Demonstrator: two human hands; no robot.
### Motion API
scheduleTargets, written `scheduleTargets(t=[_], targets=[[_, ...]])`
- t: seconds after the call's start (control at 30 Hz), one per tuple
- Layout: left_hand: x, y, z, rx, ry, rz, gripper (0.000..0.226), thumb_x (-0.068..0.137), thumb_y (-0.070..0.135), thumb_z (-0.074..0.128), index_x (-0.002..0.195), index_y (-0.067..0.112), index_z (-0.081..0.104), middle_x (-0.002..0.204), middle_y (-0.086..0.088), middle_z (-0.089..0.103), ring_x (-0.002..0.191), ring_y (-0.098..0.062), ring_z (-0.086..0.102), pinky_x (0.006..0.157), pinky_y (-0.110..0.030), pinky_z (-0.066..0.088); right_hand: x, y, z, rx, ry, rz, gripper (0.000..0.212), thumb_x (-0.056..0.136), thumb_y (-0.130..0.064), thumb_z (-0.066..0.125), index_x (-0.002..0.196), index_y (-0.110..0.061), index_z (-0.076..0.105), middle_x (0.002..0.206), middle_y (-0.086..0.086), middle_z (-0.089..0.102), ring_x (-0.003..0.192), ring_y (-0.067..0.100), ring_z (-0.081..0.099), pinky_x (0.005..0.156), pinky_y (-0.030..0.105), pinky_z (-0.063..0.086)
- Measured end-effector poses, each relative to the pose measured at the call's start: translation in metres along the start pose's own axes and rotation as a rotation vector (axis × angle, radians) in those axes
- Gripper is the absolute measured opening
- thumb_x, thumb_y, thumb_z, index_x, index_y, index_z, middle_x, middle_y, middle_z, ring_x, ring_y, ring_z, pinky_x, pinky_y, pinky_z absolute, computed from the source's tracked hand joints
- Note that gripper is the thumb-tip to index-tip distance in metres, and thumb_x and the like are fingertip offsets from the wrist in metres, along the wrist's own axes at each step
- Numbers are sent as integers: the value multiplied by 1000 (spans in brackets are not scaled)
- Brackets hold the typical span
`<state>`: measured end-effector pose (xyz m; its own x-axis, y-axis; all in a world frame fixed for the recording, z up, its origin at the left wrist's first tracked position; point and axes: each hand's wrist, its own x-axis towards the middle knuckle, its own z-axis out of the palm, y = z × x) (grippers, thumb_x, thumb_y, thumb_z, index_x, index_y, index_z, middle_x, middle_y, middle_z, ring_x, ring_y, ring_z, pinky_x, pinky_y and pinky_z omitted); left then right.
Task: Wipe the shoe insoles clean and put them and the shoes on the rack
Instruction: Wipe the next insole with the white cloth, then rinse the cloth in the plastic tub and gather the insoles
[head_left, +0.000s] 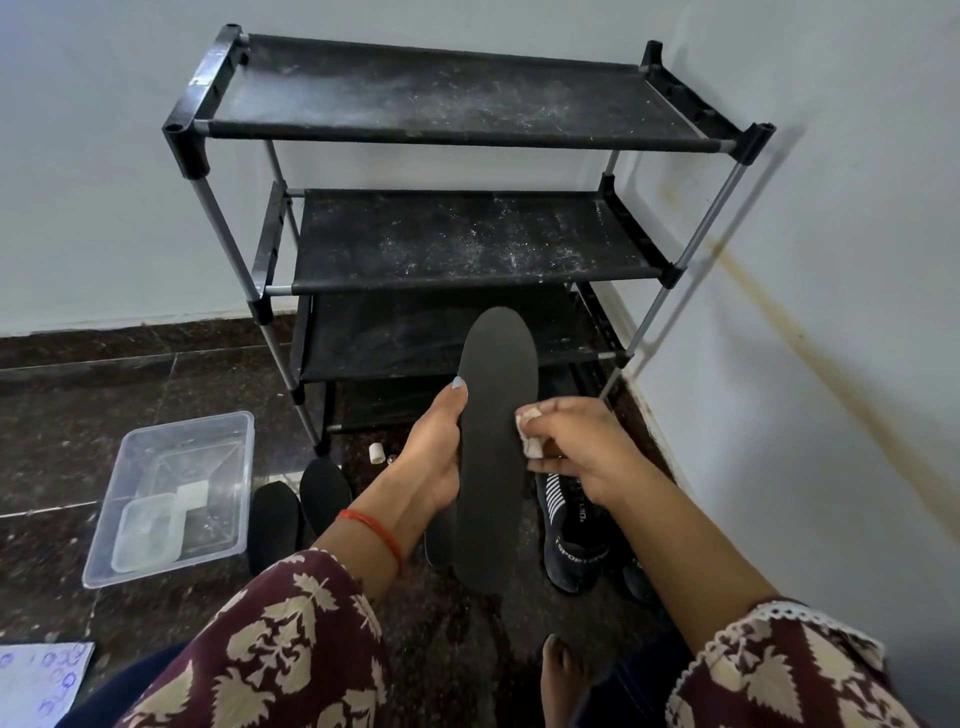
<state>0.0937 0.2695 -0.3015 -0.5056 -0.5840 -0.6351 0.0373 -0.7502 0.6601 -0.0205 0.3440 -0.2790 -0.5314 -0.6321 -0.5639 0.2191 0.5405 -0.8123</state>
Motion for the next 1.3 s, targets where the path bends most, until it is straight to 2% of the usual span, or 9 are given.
scheduleTargets(t=[0.1, 0.23, 0.37, 0.5, 0.57, 0.7, 1.07, 1.17, 1.3], targets=[[1, -9, -1, 5, 1, -28, 42, 100, 41, 37, 114, 11, 63, 106, -13, 69, 90, -25, 67, 68, -34, 55, 14, 16, 4, -83, 88, -42, 8, 82, -7, 65, 80, -15, 69, 92, 9, 67, 84, 19, 64, 57, 26, 52], [14, -19, -5, 52, 43, 43, 31, 102, 24, 35, 94, 18, 64, 91, -4, 68, 81, -18, 63, 72, -32, 51, 38, 31, 6, -62, 135, -31, 9, 82, -7, 65, 79, -15, 68, 92, 9, 67, 87, 21, 65, 62, 27, 54], [41, -34, -14, 127, 128, -3, 30, 100, 17, 32, 121, 20, 53, 95, 4, 65, 82, -13, 62, 65, -29, 48, 76, 53, 10, -47, 182, 8, 10, 79, -5, 67, 76, -15, 68, 87, 10, 66, 83, 21, 64, 62, 28, 55], [76, -55, -22, 212, 142, -109, 28, 99, 18, 32, 119, 26, 50, 105, 2, 63, 85, -14, 59, 65, -29, 44, 119, 88, 17, -102, 250, 64, 8, 79, -8, 66, 73, -11, 70, 70, 7, 64, 61, 17, 58, 77, 35, 56], [100, -72, -28, 240, 140, -156, 28, 98, 17, 32, 114, 25, 54, 105, 0, 63, 88, -16, 58, 71, -31, 45, 141, 111, 21, -122, 273, 76, 16, 80, -9, 65, 65, -14, 66, 72, 8, 64, 65, 19, 60, 80, 36, 54], [150, -107, -44, 252, 152, -236, 36, 97, 16, 34, 128, 23, 51, 107, -1, 65, 94, -20, 59, 78, -35, 48, 178, 156, 29, -139, 291, 95, 6, 81, -14, 67, 84, -10, 71, 91, 10, 70, 87, 25, 64, 86, 37, 53], [248, -157, -67, 344, 269, -333, 19, 95, 17, 42, 101, 11, 59, 81, -5, 55, 70, -18, 51, 59, -28, 44, 265, 230, 43, -199, 306, 146, 10, 82, -14, 66, 85, -6, 72, 77, 9, 65, 74, 22, 59, 78, 35, 52], [268, -168, -69, 446, 284, -314, 27, 95, 23, 44, 113, 9, 59, 103, -9, 63, 90, -24, 59, 78, -36, 50, 280, 241, 43, -235, 330, 174, 10, 82, -18, 67, 84, -10, 72, 77, 9, 66, 75, 23, 61, 75, 32, 52], [284, -176, -73, 514, 311, -272, 34, 93, 20, 45, 117, 0, 59, 111, -22, 62, 96, -34, 59, 81, -39, 49, 290, 245, 44, -254, 342, 194, 12, 83, -20, 67, 91, -13, 73, 85, 8, 69, 82, 22, 64, 69, 23, 46]])
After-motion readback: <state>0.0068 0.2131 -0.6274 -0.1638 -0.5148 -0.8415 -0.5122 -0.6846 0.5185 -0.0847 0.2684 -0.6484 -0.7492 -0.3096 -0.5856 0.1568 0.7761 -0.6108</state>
